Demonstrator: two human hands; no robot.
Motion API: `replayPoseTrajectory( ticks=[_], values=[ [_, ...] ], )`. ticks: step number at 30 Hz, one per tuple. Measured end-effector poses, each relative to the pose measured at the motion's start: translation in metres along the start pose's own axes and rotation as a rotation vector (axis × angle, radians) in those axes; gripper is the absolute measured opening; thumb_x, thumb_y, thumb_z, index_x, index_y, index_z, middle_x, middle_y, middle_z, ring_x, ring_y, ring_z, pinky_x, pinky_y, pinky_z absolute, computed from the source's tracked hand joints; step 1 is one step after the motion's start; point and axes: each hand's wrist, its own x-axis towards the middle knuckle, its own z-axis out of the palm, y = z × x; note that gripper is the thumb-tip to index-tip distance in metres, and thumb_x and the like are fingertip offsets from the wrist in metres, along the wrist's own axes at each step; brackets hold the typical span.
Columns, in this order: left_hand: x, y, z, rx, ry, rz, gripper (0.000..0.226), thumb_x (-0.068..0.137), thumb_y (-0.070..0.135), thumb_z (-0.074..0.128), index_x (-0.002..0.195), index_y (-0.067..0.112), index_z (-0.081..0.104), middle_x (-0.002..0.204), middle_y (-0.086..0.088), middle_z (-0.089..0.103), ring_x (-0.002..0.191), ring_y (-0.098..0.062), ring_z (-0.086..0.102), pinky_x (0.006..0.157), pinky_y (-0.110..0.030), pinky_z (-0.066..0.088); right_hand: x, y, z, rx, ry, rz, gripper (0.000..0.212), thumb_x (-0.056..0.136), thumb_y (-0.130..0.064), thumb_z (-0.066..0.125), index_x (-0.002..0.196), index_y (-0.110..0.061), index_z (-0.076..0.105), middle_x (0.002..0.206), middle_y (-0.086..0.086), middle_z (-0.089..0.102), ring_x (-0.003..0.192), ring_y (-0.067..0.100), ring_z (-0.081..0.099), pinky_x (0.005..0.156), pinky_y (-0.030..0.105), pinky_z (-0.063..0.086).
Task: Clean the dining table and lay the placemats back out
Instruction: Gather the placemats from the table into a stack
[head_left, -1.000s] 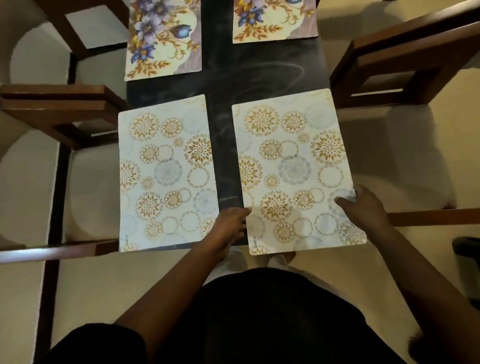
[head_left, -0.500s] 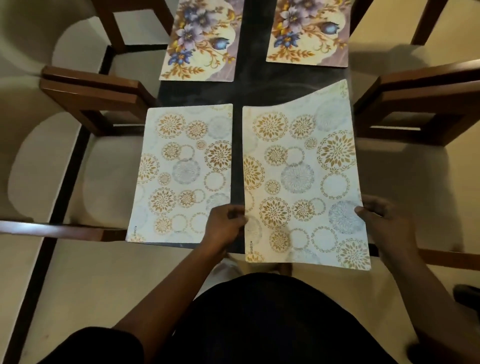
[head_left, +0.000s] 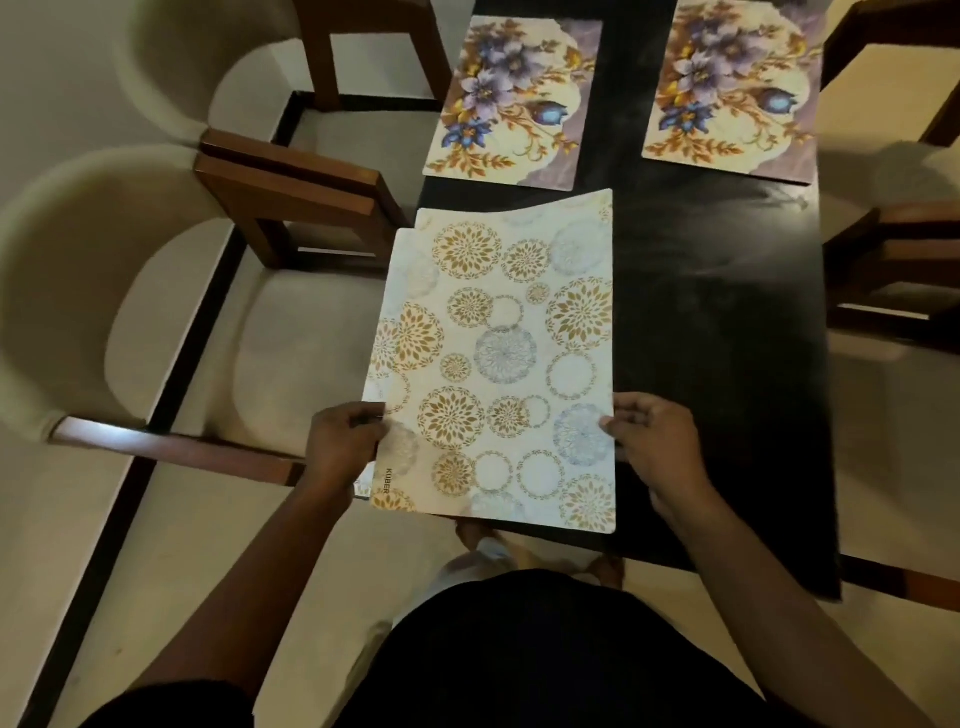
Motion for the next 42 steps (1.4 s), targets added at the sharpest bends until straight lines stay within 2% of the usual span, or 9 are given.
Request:
replayPoseTrajectory(
  ticks=[10,17,21,24,27,31,35,39,42],
  values=[
    [0.066,-0.02,-0.029,0.105,-0.05,-0.058,0.024,0.092,-0.001,0.07,0.114,0.005,0.079,0.101,-0.011,0.08,0.092,-0.031,0.079,0.09,-0.055,0.064,0.02,0.01,0.061,-0.144,0.076,0.021,0.029,0.092,-0.009,0.078,0.121,-0.012,0.073,0.11,0.003,0.076,0.104,0.021,0.073,0.096,0.049,0.061],
    [0.079,-0.033,-0.037,0.176,-0.064,-0.072,0.017,0.083,0.014,0.078,0.097,0.023,0.08,0.095,-0.005,0.081,0.085,-0.026,0.08,0.086,-0.054,0.065,0.017,0.012,0.069,-0.273,0.109,0.028,0.035,0.092,-0.012,0.079,0.126,-0.013,0.072,0.109,0.0,0.074,0.102,0.018,0.07,0.095,0.043,0.06],
    [0.069,-0.021,-0.039,0.246,-0.028,0.035,0.015,0.085,0.015,0.081,0.098,0.021,0.078,0.098,-0.001,0.079,0.094,-0.027,0.076,0.089,-0.05,0.063,0.015,0.011,0.066,-0.301,0.107,0.056,0.04,0.092,-0.015,0.08,0.13,-0.012,0.068,0.111,0.002,0.072,0.101,0.021,0.07,0.093,0.047,0.061],
    [0.064,-0.002,-0.031,0.301,-0.037,0.13,0.02,0.09,0.018,0.078,0.11,0.017,0.078,0.103,0.001,0.077,0.098,-0.023,0.073,0.091,-0.045,0.061,0.011,0.008,0.057,-0.356,0.088,0.012,0.039,0.094,-0.017,0.077,0.131,-0.012,0.067,0.111,0.002,0.073,0.099,0.018,0.071,0.084,0.038,0.063],
    [0.064,0.022,-0.011,0.27,-0.095,0.183,0.02,0.092,0.022,0.078,0.112,0.019,0.078,0.105,0.006,0.076,0.098,-0.018,0.073,0.093,-0.045,0.061,0.008,0.0,0.044,-0.406,0.087,-0.032,0.033,0.095,-0.021,0.076,0.127,-0.016,0.07,0.109,-0.002,0.074,0.099,0.012,0.069,0.083,0.027,0.056],
    [0.064,0.061,0.032,0.255,-0.202,0.243,0.018,0.095,0.021,0.076,0.113,0.02,0.077,0.111,0.004,0.075,0.1,-0.024,0.073,0.096,-0.045,0.059,0.009,-0.016,0.014,-0.362,0.136,-0.044,0.029,0.094,-0.026,0.076,0.123,-0.02,0.073,0.105,-0.009,0.074,0.1,0.009,0.07,0.095,0.041,0.06],
    [0.062,0.097,0.08,0.244,-0.288,0.294,0.023,0.095,0.022,0.075,0.118,0.016,0.076,0.117,0.001,0.074,0.107,-0.022,0.071,0.099,-0.052,0.058,0.02,-0.041,-0.02,-0.305,0.209,-0.044,0.029,0.094,-0.029,0.076,0.122,-0.024,0.073,0.101,-0.018,0.07,0.103,0.008,0.069,0.099,0.041,0.058],
    [0.059,0.14,0.14,0.276,-0.354,0.364,0.025,0.095,0.025,0.075,0.119,0.017,0.076,0.118,0.0,0.075,0.107,-0.02,0.071,0.099,-0.052,0.059,0.05,-0.07,-0.069,-0.249,0.264,-0.031,0.035,0.096,-0.029,0.074,0.13,-0.023,0.069,0.112,-0.012,0.066,0.112,0.011,0.064,0.099,0.034,0.054],
    [0.061,0.176,0.188,0.354,-0.363,0.434,0.029,0.095,0.027,0.075,0.122,0.018,0.074,0.121,-0.001,0.074,0.107,-0.019,0.071,0.099,-0.046,0.06,0.084,-0.087,-0.108,-0.189,0.297,-0.067,0.038,0.096,-0.025,0.074,0.134,-0.02,0.067,0.121,-0.007,0.067,0.115,0.012,0.062,0.093,0.029,0.052]
  ],
)
